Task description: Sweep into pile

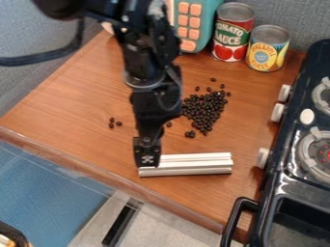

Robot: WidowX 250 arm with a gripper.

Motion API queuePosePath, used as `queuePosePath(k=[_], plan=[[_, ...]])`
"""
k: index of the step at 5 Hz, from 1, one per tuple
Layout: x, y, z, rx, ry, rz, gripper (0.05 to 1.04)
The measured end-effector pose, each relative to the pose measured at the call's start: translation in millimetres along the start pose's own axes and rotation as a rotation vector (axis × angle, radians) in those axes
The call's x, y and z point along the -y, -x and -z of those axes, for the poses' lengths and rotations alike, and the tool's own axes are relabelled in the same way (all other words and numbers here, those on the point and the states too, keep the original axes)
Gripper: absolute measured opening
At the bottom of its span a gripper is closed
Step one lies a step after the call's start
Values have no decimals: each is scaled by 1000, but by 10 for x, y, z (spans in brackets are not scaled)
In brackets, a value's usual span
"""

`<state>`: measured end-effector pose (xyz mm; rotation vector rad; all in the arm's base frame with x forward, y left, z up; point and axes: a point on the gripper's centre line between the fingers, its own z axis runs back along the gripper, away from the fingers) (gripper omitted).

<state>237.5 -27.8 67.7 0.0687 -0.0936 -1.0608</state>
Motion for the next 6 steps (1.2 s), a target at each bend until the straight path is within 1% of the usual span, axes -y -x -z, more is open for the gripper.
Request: queuePosePath(k=[1, 2, 3, 4, 6], plan=[[-68, -109, 69, -3, 5, -6, 1000], [-63, -186, 198, -9, 10, 5, 1001], [-51, -219, 302, 0, 30, 17, 1000], [-3, -252, 369, 0, 19, 36, 1000], [84, -316, 410, 9, 16, 56, 1000]])
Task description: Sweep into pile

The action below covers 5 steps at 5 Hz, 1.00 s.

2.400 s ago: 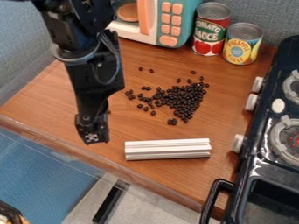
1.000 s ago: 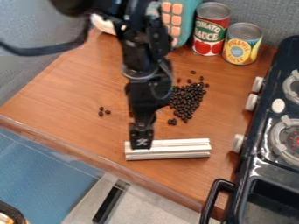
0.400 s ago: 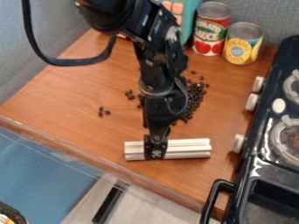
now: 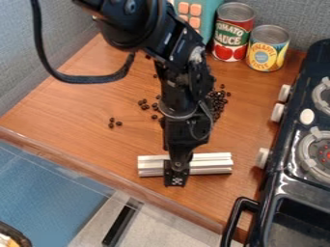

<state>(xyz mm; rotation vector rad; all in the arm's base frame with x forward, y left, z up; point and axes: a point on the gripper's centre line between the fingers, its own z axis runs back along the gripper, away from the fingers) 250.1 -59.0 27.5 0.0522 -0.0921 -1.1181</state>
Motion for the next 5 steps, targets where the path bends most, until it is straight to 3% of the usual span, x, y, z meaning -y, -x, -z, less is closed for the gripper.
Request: queuePosePath(k=[2, 3, 5], plan=[[34, -2, 111, -16, 18, 2, 1000], [-9, -44, 173, -23, 29, -8, 950], [-156, -172, 224, -4, 39, -25, 406]])
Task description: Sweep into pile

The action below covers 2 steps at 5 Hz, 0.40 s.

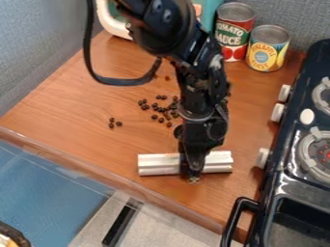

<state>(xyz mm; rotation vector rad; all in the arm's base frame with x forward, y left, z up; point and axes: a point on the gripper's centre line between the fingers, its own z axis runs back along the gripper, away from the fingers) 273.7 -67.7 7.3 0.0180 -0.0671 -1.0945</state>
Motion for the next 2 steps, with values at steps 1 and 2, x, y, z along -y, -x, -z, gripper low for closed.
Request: queuePosePath(k=[1, 2], plan=[[-32, -3, -3, 9, 8, -17, 399], [-45, -3, -1, 5, 12, -17, 399]])
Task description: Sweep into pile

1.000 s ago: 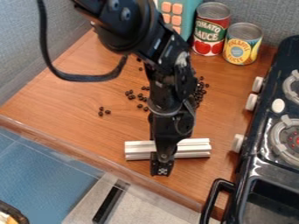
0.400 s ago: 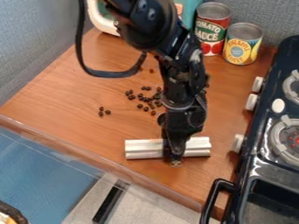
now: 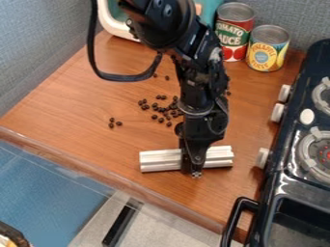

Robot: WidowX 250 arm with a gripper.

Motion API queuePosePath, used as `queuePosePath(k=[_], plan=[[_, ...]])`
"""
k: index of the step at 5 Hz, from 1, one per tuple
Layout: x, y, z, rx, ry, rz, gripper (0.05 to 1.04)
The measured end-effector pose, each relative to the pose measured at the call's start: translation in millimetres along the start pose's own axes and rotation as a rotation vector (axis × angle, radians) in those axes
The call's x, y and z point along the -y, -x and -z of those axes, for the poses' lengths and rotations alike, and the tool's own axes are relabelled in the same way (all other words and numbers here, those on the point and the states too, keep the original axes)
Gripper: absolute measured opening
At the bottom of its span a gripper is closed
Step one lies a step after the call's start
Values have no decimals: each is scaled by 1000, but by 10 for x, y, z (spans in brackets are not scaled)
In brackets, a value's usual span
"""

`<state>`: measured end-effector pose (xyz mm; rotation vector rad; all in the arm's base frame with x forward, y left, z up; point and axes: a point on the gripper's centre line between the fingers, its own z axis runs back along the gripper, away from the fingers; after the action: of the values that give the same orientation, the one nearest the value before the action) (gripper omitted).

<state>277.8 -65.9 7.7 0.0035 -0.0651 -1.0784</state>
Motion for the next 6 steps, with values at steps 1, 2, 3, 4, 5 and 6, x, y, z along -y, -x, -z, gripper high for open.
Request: queuePosePath(k=[1, 2, 3, 4, 5, 6], plan=[[-81, -18, 1, 4, -9, -37, 399], [-246, -79, 25, 7, -50, -78, 399], [-465, -142, 45, 16, -100, -131, 399], [-606, -159, 63, 16, -134, -185, 399], [-766, -177, 76, 19, -170, -232, 399], [-860, -145, 73, 24, -186, -274, 399]])
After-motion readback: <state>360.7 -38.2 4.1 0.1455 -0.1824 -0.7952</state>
